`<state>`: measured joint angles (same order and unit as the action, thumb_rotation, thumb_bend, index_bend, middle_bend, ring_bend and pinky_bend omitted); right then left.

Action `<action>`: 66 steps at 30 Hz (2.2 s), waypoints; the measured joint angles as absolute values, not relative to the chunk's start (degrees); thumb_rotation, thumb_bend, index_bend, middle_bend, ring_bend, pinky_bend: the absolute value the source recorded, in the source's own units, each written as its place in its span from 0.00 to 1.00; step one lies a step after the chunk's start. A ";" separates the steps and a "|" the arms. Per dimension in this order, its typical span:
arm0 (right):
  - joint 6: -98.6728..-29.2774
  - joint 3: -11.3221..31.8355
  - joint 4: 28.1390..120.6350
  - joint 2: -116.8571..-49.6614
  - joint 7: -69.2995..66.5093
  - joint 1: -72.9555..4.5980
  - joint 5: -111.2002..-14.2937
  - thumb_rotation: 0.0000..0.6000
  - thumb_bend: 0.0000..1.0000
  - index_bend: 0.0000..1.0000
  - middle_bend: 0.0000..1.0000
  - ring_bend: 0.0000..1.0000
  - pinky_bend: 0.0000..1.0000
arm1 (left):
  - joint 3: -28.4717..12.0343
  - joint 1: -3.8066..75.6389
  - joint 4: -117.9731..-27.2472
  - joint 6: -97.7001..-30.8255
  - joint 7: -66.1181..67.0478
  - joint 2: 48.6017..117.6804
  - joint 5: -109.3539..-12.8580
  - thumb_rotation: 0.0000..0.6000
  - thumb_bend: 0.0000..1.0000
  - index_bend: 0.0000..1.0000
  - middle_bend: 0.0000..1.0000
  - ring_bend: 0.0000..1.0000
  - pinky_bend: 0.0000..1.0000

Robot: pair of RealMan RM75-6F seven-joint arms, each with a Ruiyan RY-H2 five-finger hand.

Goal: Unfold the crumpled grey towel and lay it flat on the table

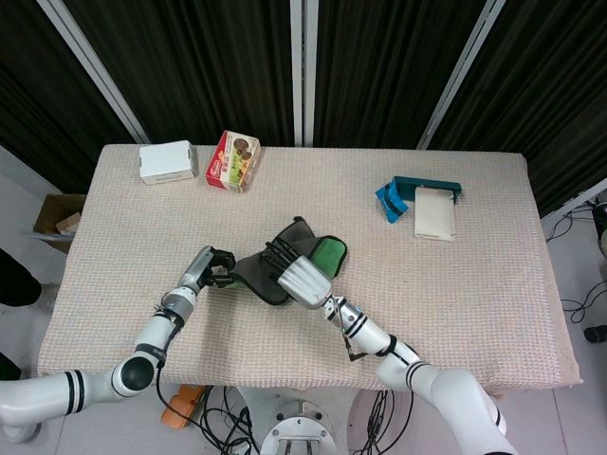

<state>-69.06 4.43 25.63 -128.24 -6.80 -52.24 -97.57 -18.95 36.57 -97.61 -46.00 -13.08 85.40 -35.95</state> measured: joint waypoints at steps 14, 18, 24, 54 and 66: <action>-81.44 7.48 29.67 -124.29 -17.26 -51.19 -95.17 1.00 0.49 0.73 0.29 0.15 0.10 | -17.49 35.30 -102.05 -49.84 -9.08 81.09 -42.57 1.00 0.42 0.71 0.67 0.53 0.27; -82.72 10.04 39.08 -118.60 -16.75 -50.97 -93.73 1.00 0.49 0.73 0.29 0.15 0.10 | -17.53 36.25 -103.84 -52.94 -4.12 79.79 -43.58 1.00 0.42 0.71 0.67 0.53 0.27; -81.96 16.21 55.44 -106.23 -12.16 -51.24 -90.01 1.00 0.49 0.73 0.30 0.15 0.11 | -20.59 40.61 -105.38 -57.47 4.24 78.31 -40.91 1.00 0.42 0.71 0.67 0.53 0.26; -82.96 4.91 66.33 -89.02 -22.25 -42.89 -97.69 1.00 0.48 0.73 0.32 0.15 0.11 | -0.36 37.24 -105.13 -76.33 24.05 86.33 -67.26 1.00 0.42 0.71 0.67 0.53 0.26; -80.25 -1.15 74.88 -81.24 -18.40 -39.42 -101.09 1.00 0.48 0.73 0.32 0.15 0.11 | 3.64 34.72 -108.55 -73.37 29.41 87.35 -71.52 1.00 0.42 0.71 0.66 0.53 0.26</action>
